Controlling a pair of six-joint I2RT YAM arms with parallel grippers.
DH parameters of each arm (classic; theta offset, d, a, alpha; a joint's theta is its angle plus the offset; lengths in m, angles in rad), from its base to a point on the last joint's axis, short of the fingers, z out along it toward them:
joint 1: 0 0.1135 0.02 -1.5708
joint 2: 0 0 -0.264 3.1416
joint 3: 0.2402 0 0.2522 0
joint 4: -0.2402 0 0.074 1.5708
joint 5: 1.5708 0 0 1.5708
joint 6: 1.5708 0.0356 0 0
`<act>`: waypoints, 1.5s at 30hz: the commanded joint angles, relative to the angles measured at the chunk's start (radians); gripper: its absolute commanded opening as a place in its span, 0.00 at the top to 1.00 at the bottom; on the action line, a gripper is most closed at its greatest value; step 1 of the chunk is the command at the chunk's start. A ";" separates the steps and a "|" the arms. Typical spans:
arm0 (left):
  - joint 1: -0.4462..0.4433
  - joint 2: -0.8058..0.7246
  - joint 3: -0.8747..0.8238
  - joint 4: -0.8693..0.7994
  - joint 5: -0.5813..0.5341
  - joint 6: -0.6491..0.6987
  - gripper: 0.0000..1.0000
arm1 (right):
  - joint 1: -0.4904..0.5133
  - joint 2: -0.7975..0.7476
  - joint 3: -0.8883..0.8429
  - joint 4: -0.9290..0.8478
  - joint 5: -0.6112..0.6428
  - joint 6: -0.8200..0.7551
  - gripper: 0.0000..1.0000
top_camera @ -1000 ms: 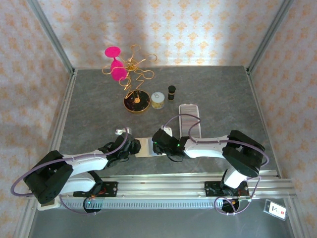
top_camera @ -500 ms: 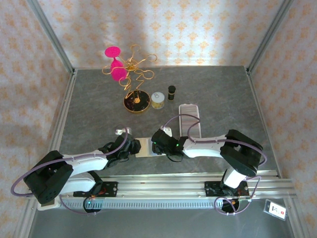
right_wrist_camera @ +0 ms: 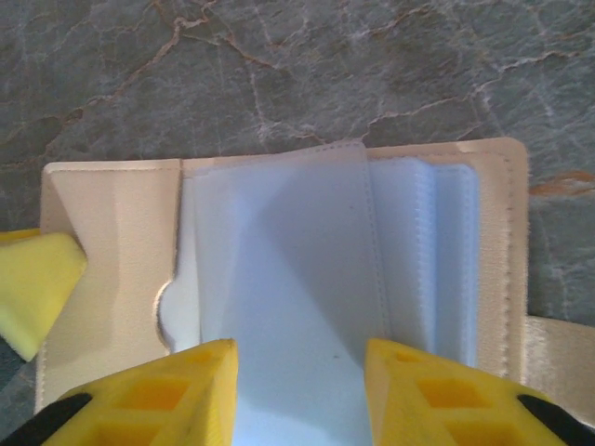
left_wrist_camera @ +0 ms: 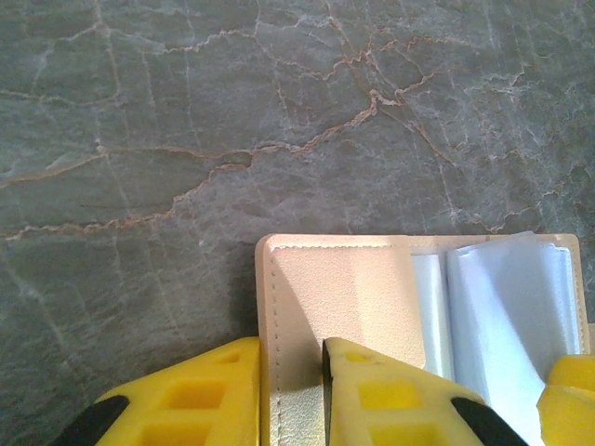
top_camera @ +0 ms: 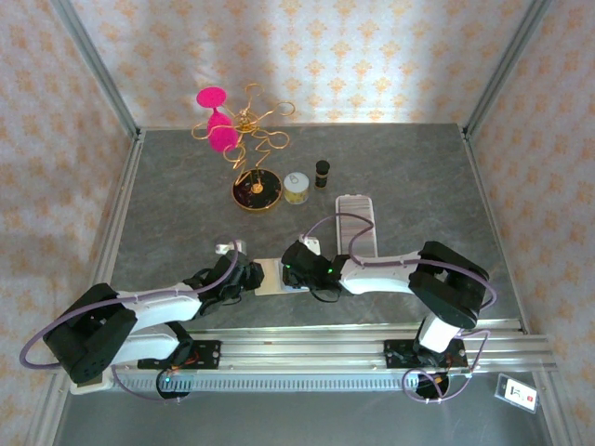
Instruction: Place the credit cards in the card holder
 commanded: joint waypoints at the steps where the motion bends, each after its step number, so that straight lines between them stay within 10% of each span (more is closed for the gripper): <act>1: -0.004 0.010 -0.022 0.032 0.055 -0.023 0.80 | 0.003 0.006 0.005 0.044 -0.012 0.020 0.60; 45: -0.004 0.003 -0.031 0.036 0.054 -0.031 0.85 | 0.013 0.028 0.001 -0.054 0.043 0.029 0.46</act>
